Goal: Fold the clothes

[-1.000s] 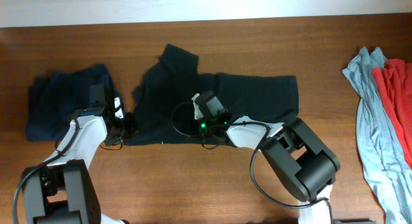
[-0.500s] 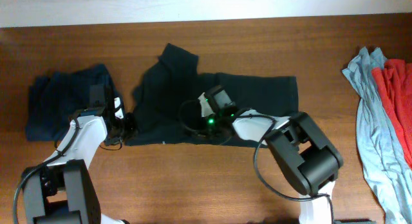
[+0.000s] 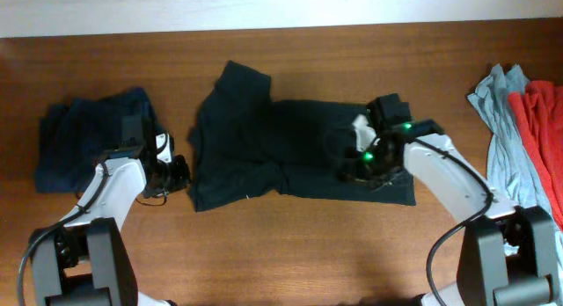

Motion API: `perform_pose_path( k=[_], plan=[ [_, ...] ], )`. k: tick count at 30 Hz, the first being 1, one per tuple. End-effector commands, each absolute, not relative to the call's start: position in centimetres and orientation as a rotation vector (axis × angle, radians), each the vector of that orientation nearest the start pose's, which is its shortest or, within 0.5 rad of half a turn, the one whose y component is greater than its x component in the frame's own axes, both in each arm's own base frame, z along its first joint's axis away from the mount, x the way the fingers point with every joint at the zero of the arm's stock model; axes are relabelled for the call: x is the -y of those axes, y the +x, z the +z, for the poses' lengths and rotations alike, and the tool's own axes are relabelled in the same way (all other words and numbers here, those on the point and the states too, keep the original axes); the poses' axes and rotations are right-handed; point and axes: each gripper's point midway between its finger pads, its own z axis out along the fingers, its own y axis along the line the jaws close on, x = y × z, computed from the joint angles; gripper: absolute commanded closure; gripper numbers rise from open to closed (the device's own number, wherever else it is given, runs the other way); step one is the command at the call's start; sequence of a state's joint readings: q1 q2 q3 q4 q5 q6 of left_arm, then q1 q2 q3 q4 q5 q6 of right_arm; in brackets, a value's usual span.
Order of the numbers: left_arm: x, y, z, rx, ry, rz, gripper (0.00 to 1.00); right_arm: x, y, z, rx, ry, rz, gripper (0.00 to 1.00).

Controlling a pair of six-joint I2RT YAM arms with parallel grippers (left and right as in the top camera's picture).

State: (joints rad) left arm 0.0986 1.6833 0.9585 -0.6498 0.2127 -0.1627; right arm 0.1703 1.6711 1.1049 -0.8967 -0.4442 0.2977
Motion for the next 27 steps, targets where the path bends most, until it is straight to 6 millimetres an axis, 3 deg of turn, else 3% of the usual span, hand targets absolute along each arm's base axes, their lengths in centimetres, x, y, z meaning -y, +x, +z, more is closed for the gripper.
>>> perform_pose_path(
  k=[1,4,7,10,13,15,17,18,21,27],
  plan=[
    [3.6,31.4,2.4,-2.921,-0.255,-0.599,0.75,-9.0,28.7,5.6,-3.103,0.278,0.606,0.84],
    [5.1,30.8,2.9,-2.919,-0.182,-0.706,0.57,-7.4,28.7,5.3,-3.097,0.361,0.612,0.84],
    [5.1,29.7,1.9,-2.972,-0.142,-0.632,0.53,-6.9,28.7,5.6,-3.083,0.361,0.683,0.84],
    [4.3,28.4,-0.1,-3.026,-0.160,-0.491,0.67,-6.5,28.2,5.6,-3.098,0.376,0.693,0.84],
    [3.3,27.4,-2.5,-3.046,-0.226,-0.364,0.70,-6.4,28.0,5.6,-3.106,0.367,0.694,0.84],
    [2.5,26.8,-3.3,-3.065,-0.282,-0.298,0.85,-6.4,27.8,5.7,-3.111,0.371,0.695,0.84],
    [1.3,26.4,-3.6,-3.071,-0.407,-0.221,0.97,-6.4,27.6,5.7,-3.122,0.375,0.695,0.84],
    [0.0,26.2,-3.6,-3.059,-0.568,-0.155,1.00,-6.2,27.4,5.6,-3.131,0.380,0.681,0.85],
    [-2.4,26.6,-3.4,-2.989,-0.807,-0.165,0.99,-4.5,26.3,4.3,-3.176,0.510,0.528,0.83],
    [-4.0,26.8,-3.3,-2.954,-0.863,-0.173,1.00,-2.4,24.2,2.7,-3.196,0.701,0.521,0.83]
  ],
)
